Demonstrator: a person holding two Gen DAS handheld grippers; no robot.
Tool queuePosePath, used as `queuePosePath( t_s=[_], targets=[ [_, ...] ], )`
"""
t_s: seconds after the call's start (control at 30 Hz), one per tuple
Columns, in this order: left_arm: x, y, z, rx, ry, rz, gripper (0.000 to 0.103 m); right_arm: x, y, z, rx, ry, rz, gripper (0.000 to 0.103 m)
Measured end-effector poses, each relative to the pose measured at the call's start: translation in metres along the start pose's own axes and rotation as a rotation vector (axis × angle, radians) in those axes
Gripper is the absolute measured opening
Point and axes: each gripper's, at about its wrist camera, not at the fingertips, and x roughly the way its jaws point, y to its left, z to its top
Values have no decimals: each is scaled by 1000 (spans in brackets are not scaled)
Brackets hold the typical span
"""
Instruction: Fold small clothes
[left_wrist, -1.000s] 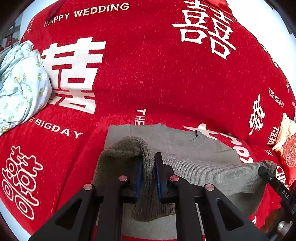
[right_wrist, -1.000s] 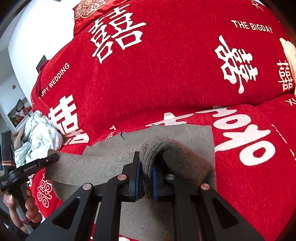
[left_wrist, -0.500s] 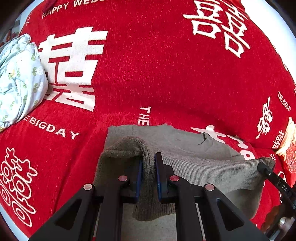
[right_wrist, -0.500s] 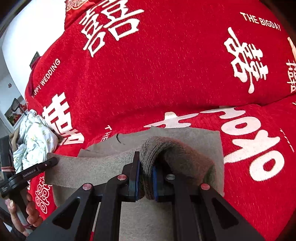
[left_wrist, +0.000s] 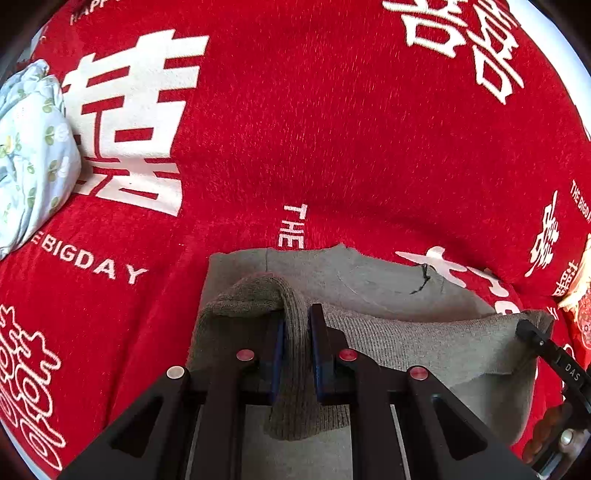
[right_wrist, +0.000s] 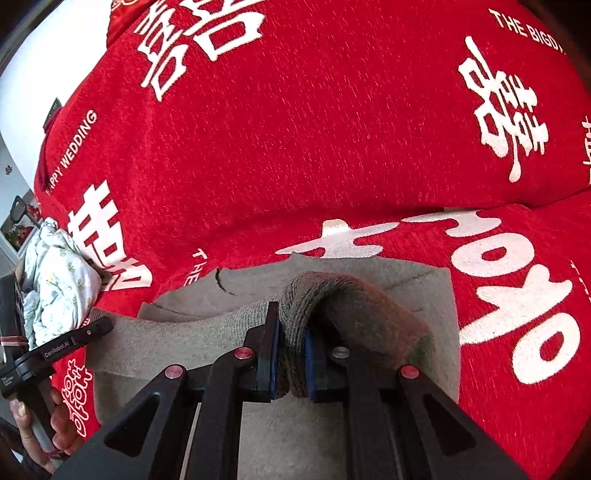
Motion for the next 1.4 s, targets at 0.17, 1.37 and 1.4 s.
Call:
queuePosePath(
  t_s=[0.17,1.37,1.4],
  targets=[
    [22,-2,7,16,38,13,15,19,-13,3,52,31,-8,12],
    [88,-30,15,127,94,-48,77,70,26,19,-132,86,-47,75],
    [98,-32,17,149,109,6,77,80,28,20,-158,104,-79,75]
  ],
)
